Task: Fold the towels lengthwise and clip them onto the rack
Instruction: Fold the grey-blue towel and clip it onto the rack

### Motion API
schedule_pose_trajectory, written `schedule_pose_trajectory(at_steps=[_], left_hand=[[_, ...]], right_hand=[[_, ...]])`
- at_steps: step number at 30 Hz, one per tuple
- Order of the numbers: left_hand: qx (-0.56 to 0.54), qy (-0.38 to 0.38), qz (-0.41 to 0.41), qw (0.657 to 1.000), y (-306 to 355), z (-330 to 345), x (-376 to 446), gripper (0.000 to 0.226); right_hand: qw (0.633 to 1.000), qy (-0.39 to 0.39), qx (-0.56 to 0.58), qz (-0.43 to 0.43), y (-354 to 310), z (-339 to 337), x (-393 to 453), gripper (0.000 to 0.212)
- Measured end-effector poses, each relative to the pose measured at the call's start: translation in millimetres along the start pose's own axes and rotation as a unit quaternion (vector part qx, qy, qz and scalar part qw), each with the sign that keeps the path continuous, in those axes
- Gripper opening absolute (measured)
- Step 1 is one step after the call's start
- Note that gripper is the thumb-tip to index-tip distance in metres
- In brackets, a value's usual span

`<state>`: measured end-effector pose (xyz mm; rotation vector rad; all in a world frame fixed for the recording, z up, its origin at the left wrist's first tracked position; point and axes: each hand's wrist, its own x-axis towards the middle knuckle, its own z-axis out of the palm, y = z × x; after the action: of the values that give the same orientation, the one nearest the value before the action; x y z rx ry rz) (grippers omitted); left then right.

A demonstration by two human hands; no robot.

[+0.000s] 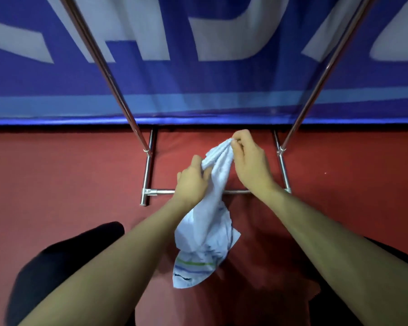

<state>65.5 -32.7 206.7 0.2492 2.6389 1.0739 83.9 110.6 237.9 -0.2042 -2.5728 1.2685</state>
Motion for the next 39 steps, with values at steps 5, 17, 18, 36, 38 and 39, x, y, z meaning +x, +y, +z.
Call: schedule_pose_trajectory(at_steps=[5, 17, 18, 36, 38, 39], left_hand=[[-0.055, 0.093, 0.053, 0.993, 41.3, -43.4, -25.9, 0.011], [-0.029, 0.173, 0.186, 0.967, 154.7, -165.4, -50.7, 0.015], [-0.017, 0.170, 0.207, 0.963, 162.2, -174.0, -50.7, 0.016], [0.080, 0.245, 0.373, 0.892, 240.7, -272.3, -48.3, 0.018], [0.088, 0.348, 0.365, 0.859, 231.3, -272.4, -50.9, 0.028], [0.094, 0.389, 0.369, 0.839, 224.3, -270.7, -54.7, 0.029]], right_hand=[[0.991, 0.113, 0.068, -0.015, -56.0, -40.3, 4.8, 0.008], [0.985, 0.160, 0.038, -0.052, -153.8, -128.8, 22.2, 0.005], [0.989, 0.129, 0.034, -0.062, -157.8, -132.8, 22.4, 0.012], [0.978, 0.095, 0.107, -0.155, -254.5, -141.5, 42.9, 0.029], [0.973, 0.123, 0.121, -0.156, -266.4, -149.5, 48.5, 0.033], [0.970, 0.141, 0.122, -0.153, -272.2, -153.5, 50.7, 0.036]])
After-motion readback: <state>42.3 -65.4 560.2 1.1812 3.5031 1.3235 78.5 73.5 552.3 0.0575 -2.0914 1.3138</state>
